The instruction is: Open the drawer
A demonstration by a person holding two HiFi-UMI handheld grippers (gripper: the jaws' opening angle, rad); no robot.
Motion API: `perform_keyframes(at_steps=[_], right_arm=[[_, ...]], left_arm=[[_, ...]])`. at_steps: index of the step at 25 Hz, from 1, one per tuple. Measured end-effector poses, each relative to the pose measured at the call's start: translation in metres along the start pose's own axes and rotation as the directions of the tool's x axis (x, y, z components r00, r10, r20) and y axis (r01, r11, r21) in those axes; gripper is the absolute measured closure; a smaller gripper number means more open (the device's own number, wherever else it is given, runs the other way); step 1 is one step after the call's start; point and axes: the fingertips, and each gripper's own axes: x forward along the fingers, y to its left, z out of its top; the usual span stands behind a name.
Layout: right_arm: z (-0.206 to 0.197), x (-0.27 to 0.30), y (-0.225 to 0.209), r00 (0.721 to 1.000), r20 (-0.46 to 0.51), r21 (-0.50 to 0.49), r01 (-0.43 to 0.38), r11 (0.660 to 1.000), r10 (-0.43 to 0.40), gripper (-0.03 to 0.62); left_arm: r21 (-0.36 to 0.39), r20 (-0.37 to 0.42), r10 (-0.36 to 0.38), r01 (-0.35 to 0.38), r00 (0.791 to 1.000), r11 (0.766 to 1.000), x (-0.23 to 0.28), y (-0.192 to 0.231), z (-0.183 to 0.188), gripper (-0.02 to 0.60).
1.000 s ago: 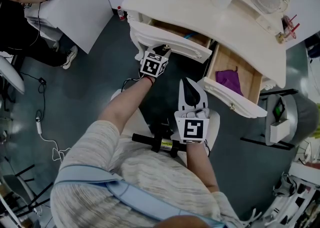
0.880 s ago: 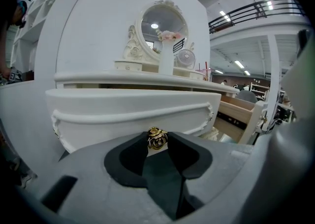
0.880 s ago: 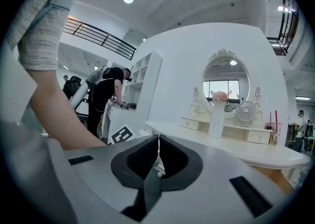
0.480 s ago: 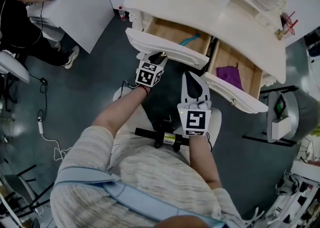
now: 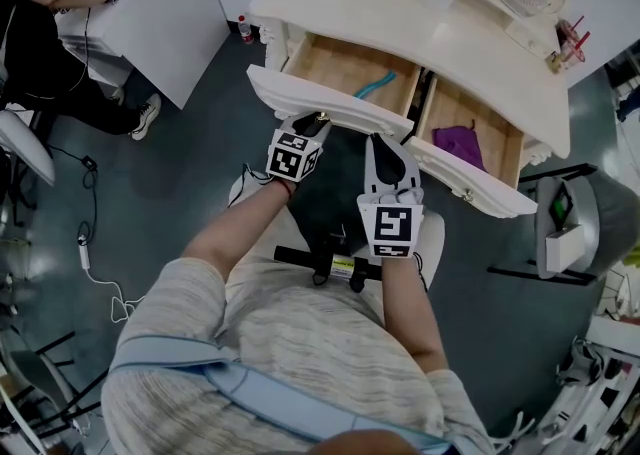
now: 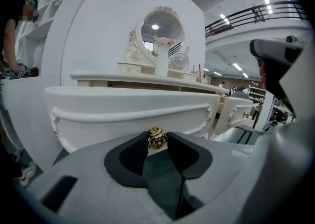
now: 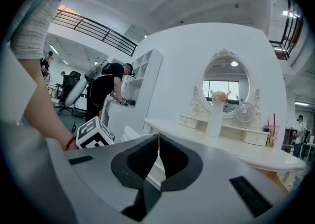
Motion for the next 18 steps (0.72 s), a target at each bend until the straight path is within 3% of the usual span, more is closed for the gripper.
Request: perform_keyframes(at_steps=[18], right_arm=[[-0.003, -0.001, -0.002, 1.0, -0.015, 0.002, -0.001, 1.0, 0.001, 0.583]], left_arm=[[-0.008, -0.002, -0.005, 0.005, 1.0, 1.0, -0.034, -0.012, -0.019, 0.449]])
